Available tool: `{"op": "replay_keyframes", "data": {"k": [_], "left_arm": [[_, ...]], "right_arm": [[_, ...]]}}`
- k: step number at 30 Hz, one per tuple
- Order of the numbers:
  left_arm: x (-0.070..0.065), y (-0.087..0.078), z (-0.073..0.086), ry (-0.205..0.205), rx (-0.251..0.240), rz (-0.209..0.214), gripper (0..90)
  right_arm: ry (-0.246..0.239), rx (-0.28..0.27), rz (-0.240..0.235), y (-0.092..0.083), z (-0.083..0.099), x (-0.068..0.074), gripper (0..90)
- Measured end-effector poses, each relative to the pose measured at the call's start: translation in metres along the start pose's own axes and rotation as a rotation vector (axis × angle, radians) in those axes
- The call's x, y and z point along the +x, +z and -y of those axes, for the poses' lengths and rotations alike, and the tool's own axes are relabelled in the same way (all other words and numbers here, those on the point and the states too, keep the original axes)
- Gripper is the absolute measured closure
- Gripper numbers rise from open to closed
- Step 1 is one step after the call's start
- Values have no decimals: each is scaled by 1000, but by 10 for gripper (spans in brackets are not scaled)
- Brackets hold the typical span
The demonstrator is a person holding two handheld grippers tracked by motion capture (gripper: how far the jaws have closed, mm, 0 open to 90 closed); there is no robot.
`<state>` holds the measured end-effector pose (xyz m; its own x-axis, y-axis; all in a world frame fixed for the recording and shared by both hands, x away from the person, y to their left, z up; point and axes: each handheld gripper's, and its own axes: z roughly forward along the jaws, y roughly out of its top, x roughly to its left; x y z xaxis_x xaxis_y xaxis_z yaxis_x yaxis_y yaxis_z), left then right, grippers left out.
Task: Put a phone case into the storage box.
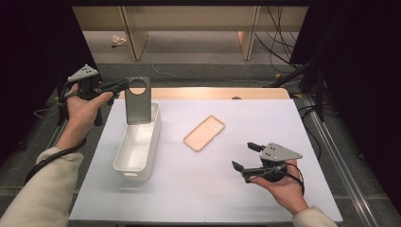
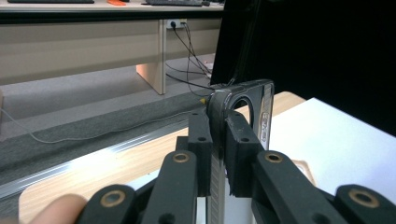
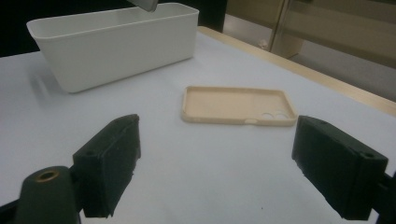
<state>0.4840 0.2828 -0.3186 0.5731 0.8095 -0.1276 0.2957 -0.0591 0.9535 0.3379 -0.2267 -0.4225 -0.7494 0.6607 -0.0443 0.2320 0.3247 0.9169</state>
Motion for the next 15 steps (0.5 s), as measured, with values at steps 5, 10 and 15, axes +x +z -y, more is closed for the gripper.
{"op": "replay_keyframes", "data": {"k": [5,10,15], "left_arm": [[2,3,1,14,11,-10,819],[3,6,1,13,14,-15,819],[5,10,3,12,20,-21,819]], "right_arm": [[0,0,0,0,0,0,165],[0,-1,1,0,0,0,165],[1,2,-1,0,0,0,165]]}}
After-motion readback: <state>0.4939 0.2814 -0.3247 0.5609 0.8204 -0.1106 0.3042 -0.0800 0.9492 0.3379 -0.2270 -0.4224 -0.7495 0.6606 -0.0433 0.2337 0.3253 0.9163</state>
